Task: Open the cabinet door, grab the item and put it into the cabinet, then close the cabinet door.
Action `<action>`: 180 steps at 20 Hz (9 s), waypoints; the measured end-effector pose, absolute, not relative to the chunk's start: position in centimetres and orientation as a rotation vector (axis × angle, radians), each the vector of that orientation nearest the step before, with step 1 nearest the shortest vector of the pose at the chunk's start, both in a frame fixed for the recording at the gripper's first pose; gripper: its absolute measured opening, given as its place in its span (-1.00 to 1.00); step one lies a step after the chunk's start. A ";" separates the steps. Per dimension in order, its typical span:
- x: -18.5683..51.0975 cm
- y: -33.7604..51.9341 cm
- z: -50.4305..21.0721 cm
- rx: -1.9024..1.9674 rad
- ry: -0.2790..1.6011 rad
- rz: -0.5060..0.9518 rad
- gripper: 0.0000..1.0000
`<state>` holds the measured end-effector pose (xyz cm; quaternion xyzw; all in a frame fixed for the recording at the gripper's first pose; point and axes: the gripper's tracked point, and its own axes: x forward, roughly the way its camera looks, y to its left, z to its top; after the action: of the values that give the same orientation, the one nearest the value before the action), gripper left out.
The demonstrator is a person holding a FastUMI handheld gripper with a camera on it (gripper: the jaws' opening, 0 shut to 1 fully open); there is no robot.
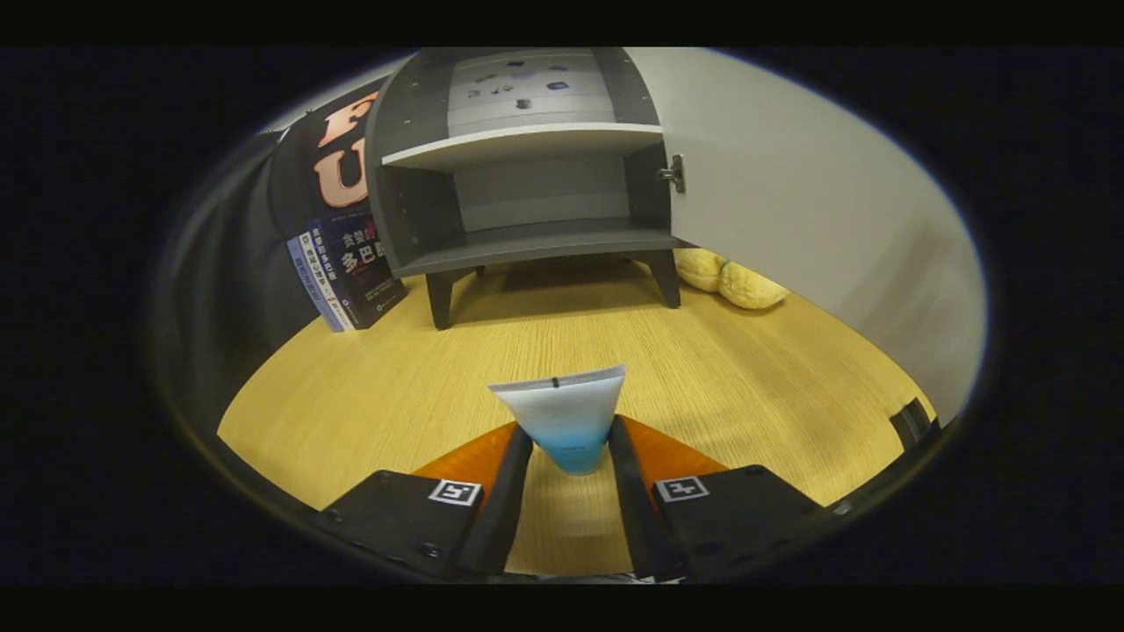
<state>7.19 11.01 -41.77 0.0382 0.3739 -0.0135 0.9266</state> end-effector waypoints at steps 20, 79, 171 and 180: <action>16.1 10.6 -15.4 -0.033 0.387 -0.005 0.10; 31.9 15.2 -4.5 0.063 0.324 0.119 0.86; 21.5 18.4 2.0 0.023 0.159 0.139 0.85; 23.3 19.7 1.5 0.003 0.169 0.165 0.83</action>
<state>23.30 19.66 1.53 0.0017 0.0841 0.0821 0.9931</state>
